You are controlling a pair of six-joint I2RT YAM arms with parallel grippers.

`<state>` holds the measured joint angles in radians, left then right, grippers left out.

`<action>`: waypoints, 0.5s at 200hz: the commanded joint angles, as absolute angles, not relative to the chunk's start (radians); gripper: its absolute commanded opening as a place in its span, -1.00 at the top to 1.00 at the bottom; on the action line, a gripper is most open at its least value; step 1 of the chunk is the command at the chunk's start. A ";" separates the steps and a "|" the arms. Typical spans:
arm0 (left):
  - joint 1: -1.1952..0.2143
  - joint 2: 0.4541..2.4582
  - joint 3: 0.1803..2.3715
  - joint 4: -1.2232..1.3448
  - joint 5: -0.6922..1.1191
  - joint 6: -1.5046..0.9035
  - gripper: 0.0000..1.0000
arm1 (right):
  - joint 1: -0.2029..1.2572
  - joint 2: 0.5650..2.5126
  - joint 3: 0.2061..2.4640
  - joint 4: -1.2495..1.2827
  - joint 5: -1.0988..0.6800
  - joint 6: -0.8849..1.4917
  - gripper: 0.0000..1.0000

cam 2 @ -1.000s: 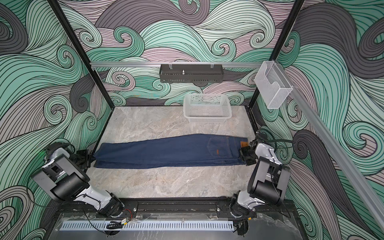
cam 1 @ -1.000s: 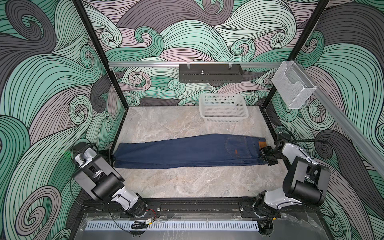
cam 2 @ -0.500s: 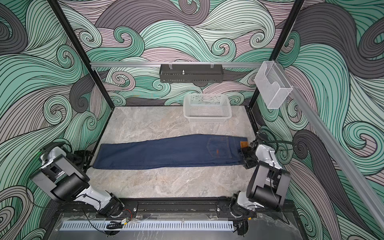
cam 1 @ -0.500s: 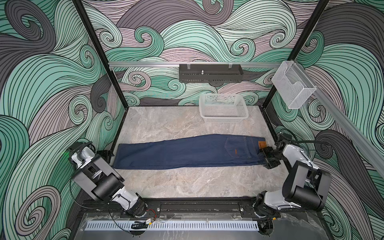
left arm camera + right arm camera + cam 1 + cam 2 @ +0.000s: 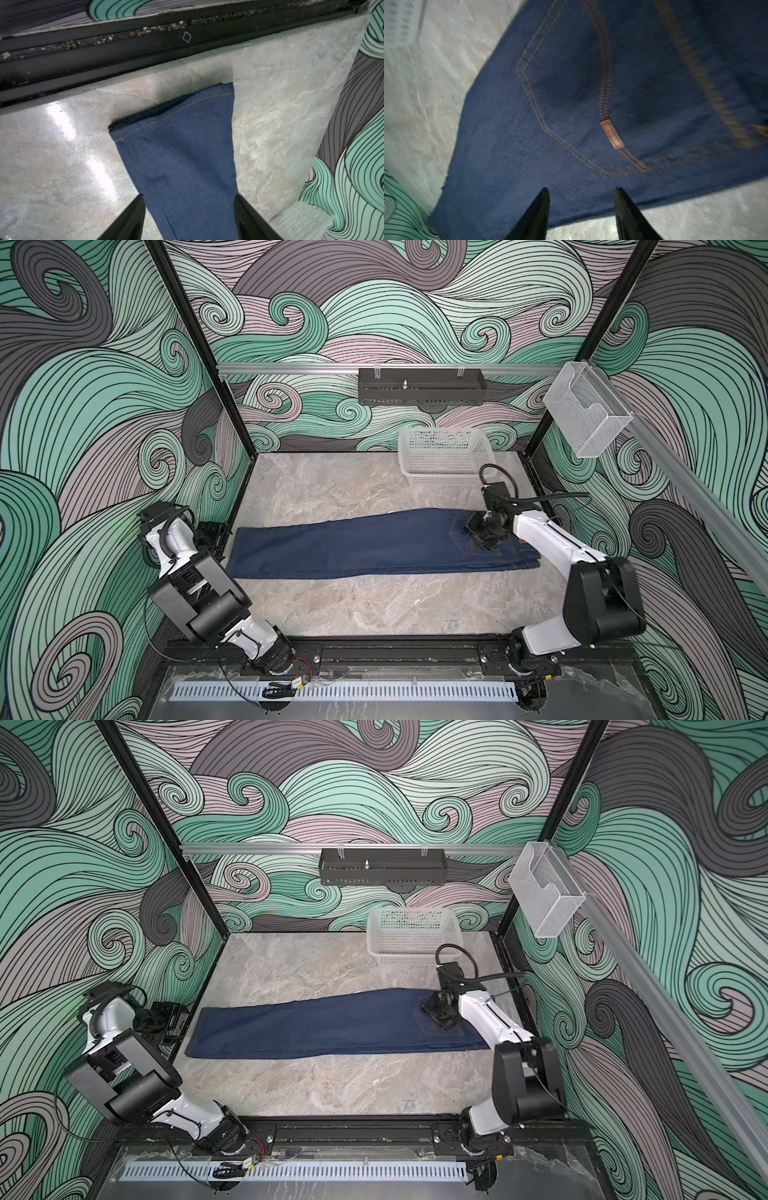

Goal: Fold and stack the trousers
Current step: Move the trousers to the center of the table.

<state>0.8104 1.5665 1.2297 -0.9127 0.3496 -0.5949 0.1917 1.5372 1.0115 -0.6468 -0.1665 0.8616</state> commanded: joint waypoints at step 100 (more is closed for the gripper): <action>0.660 1.744 1.387 -0.977 0.309 -0.396 -0.39 | 0.057 1.733 0.941 -0.622 -0.034 0.887 -0.15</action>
